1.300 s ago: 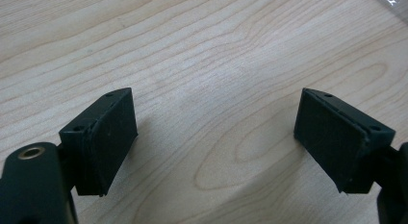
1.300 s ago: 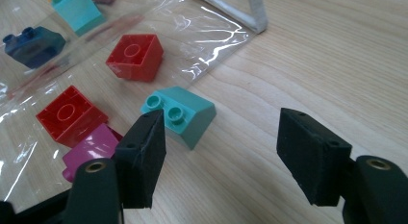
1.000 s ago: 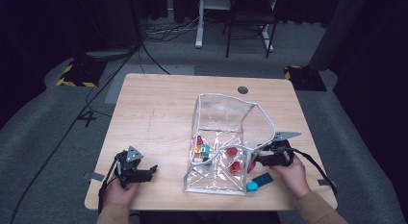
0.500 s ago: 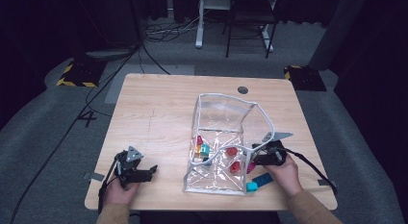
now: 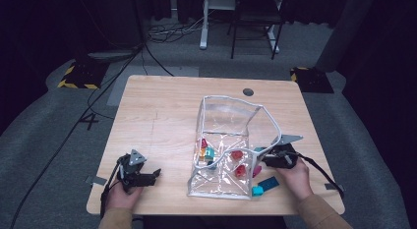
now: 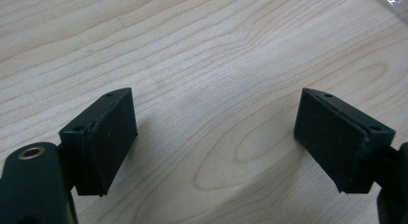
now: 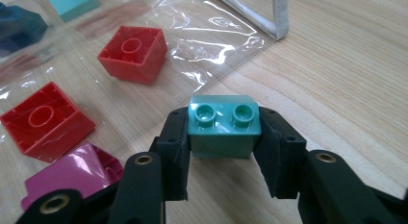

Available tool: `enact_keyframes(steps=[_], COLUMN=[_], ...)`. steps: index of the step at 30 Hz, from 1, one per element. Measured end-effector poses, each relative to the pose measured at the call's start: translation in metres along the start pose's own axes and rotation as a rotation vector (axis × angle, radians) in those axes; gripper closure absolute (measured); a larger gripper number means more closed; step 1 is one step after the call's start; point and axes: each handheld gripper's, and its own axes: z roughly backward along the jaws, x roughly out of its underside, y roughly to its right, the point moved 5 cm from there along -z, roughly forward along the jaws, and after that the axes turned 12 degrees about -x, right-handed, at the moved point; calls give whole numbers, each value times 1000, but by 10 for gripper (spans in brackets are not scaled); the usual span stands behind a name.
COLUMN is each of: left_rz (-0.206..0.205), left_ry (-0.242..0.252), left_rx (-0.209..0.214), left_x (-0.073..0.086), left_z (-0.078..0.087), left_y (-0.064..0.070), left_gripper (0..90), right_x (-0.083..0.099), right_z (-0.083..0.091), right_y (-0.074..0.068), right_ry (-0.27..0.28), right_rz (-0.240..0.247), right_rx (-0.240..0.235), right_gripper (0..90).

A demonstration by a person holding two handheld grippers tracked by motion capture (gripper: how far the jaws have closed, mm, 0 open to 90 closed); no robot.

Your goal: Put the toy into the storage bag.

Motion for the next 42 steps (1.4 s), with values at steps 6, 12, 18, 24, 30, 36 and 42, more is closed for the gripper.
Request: enact_keyframes(steps=[6, 12, 18, 24, 30, 36, 42], left_rz=[0, 0, 0, 0, 0, 0, 1], left_ry=[0, 0, 0, 0, 0, 0, 0], left_rx=[0, 0, 0, 0, 0, 0, 0], left_x=[0, 0, 0, 0, 0, 0, 0], left_z=[0, 0, 0, 0, 0, 0, 0], left_y=[0, 0, 0, 0, 0, 0, 0], left_gripper=[153, 153, 153, 153, 153, 153, 153], right_x=[-4, -9, -18, -30, -44, -57, -73], right_z=[17, 40, 59, 79, 104, 123, 144], right_y=[0, 0, -6, -10, -12, -16, -23], right_ry=[12, 22, 14, 35, 79, 98, 141], right_rz=[18, 37, 84, 72, 55, 44, 58], right_rx=[24, 48, 79, 79, 65, 55, 39], right_gripper=[585, 585, 585, 585, 584, 584, 584])
